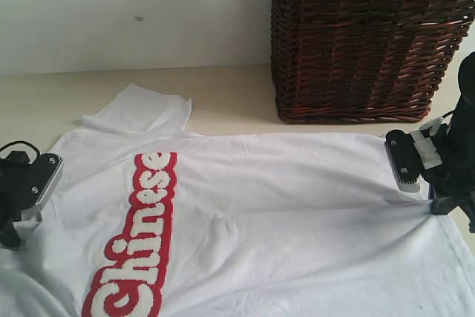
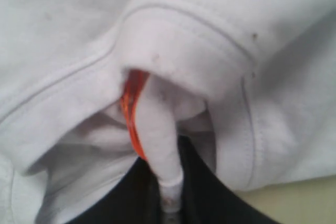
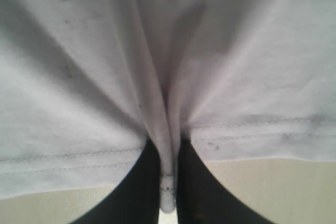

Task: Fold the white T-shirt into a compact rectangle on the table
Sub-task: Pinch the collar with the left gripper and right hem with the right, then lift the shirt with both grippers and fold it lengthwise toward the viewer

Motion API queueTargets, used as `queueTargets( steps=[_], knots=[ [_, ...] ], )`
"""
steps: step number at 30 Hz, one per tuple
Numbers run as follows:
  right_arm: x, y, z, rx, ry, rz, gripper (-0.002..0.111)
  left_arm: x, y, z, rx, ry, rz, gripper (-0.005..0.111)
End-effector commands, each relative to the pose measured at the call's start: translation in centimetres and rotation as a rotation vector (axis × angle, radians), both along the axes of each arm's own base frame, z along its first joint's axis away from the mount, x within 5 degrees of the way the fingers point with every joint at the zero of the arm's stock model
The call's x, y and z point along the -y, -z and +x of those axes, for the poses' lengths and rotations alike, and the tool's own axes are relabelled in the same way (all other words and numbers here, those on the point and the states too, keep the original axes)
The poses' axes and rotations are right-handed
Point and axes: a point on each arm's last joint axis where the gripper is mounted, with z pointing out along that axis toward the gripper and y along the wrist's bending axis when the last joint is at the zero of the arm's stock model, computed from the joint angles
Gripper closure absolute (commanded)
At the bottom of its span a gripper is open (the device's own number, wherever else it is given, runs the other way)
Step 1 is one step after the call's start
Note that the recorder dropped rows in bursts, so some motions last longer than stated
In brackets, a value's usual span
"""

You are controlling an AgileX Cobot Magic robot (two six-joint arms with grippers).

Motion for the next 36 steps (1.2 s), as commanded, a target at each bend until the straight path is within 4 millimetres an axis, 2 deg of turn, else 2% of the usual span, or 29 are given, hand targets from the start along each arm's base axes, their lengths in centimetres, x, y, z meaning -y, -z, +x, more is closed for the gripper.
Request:
queueTargets(
  steps=[1,8,11,21,24,27,29,30,31,34,36],
  knots=[
    [0.1,0.6,0.1,0.006,0.007,0.007,0.107,0.5,0.6,0.0,-0.01,-0.037,-0.028,0.107],
    [0.1,1.0,0.0,-0.01,0.026,0.006,0.107,0.5,2.0,0.1,-0.037,-0.043,-0.025,0.107],
    [-0.2,1.0,0.1,0.002,0.153,0.039,0.107,0.5,2.7,0.2,-0.037,-0.044,-0.023,0.107],
    [-0.9,1.0,0.0,-0.015,0.274,0.116,0.107,0.5,2.1,0.4,-0.006,-0.061,-0.025,0.107],
    [-0.9,0.4,-0.1,-0.004,0.27,0.115,0.108,0.6,1.3,0.4,0.012,-0.081,-0.03,0.107],
    [-0.8,-3.6,-0.4,0.095,0.262,0.131,0.108,0.9,-3.0,0.6,0.151,-0.143,-0.09,0.107],
    [-0.8,-7.3,-1.0,0.196,0.252,0.144,0.108,0.8,-7.1,0.4,0.246,-0.219,-0.147,0.107],
    [-0.8,-9.8,-1.6,0.271,0.245,0.155,0.108,0.3,-9.7,-0.4,0.291,-0.264,-0.16,0.107],
    [-0.7,-11.8,-2.2,0.322,0.244,0.164,0.108,0.0,-11.4,-1.1,0.327,-0.282,-0.161,0.107],
    [-0.6,-18.7,-5.7,0.479,0.268,0.197,0.108,-2.2,-17.3,-4.4,0.508,-0.456,-0.169,0.107],
    [-0.4,-21.4,-7.6,0.55,0.29,0.199,0.108,-2.9,-19.8,-6.4,0.604,-0.528,-0.192,0.107]
  ],
)
